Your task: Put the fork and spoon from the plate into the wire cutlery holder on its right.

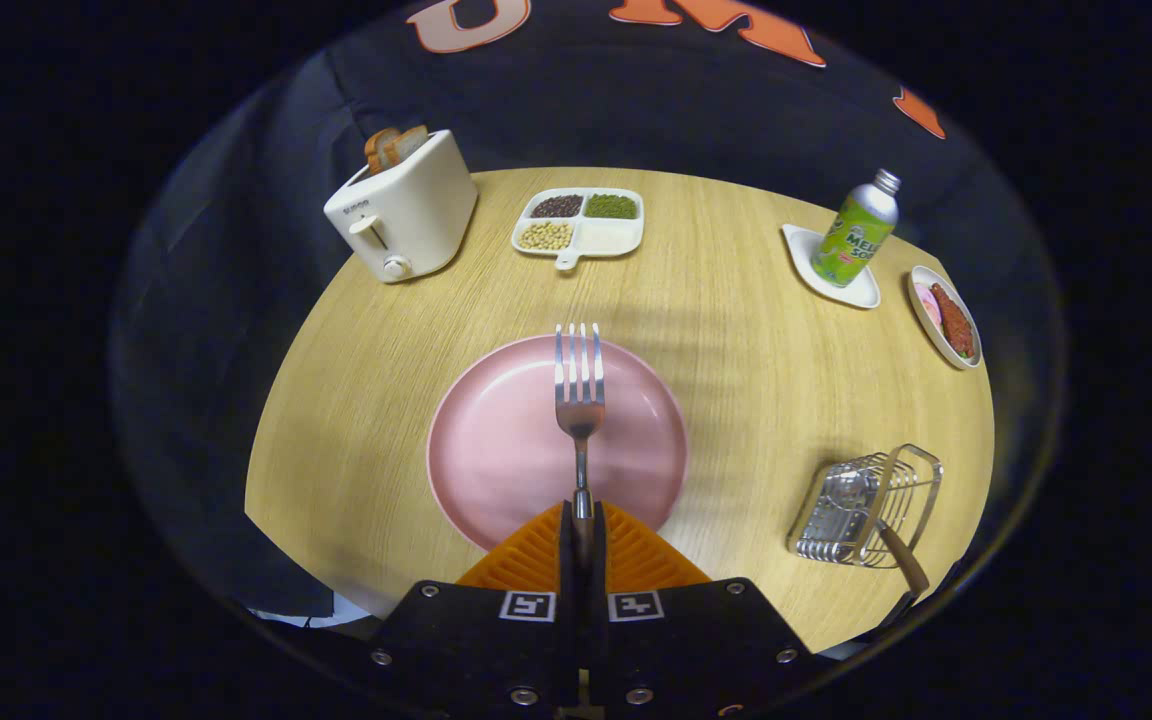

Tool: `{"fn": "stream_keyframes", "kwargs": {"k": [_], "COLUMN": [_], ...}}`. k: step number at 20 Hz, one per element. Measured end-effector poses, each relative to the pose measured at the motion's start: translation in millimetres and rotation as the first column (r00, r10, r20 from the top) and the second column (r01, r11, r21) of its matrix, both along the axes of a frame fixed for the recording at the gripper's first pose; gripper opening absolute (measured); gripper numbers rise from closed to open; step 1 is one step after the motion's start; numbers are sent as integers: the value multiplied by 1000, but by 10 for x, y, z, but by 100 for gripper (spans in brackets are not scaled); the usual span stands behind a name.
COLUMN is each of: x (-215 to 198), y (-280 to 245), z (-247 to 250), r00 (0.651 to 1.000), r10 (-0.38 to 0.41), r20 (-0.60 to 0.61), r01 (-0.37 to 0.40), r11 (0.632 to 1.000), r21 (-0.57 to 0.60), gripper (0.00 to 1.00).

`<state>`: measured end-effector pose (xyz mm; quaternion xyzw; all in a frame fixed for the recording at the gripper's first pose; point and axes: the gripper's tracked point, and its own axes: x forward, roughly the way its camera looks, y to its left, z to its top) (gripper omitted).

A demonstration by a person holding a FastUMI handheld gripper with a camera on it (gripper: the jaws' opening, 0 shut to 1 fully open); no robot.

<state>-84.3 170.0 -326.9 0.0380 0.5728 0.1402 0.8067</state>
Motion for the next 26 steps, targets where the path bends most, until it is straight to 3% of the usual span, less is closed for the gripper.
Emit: {"fn": "stream_keyframes", "kwargs": {"k": [7,12,16,20,26], "x": [1,-191,-393,-510,-615], "y": [-963,-1506,-1792,-1993,-1971], "z": [270,220,202,124,24], "r00": [992,979,962,950,904], "r10": [-121,-197,-212,-177,-109], "r20": [20,-62,-170,-256,-413], "r01": [122,189,195,147,78], "r11": [991,976,975,980,993], "r21": [-58,-105,-110,-130,-91], "gripper": [5,5,5,5,5]}}
